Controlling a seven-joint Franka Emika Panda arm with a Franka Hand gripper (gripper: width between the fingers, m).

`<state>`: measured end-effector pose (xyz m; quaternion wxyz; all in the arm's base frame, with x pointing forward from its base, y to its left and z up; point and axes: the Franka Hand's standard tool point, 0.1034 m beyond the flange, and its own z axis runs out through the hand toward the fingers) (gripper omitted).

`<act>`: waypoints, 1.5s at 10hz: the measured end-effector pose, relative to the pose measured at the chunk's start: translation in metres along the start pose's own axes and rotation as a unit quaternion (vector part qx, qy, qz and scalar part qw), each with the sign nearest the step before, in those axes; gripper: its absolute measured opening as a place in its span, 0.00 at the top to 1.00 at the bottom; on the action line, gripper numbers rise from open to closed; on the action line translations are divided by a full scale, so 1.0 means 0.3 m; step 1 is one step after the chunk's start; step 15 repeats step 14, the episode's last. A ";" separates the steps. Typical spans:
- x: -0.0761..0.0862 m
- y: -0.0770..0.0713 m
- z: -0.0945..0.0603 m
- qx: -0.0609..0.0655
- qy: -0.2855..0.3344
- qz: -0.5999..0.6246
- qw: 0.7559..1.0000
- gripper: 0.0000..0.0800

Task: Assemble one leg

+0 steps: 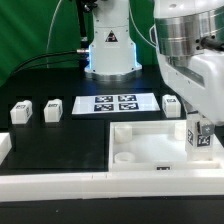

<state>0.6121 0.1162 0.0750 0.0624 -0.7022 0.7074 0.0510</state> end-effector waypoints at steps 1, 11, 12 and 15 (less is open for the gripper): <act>0.002 -0.002 -0.001 0.001 -0.002 0.039 0.999 0.64; -0.004 -0.004 0.002 0.004 -0.002 0.093 0.996 0.19; -0.005 -0.003 0.003 0.004 -0.002 0.091 0.996 0.19; -0.007 -0.003 0.004 0.004 -0.002 0.085 0.996 0.19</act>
Offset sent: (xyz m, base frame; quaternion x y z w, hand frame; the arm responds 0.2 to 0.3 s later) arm 0.0000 0.0000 0.0000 0.0000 0.0000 0.1790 0.9838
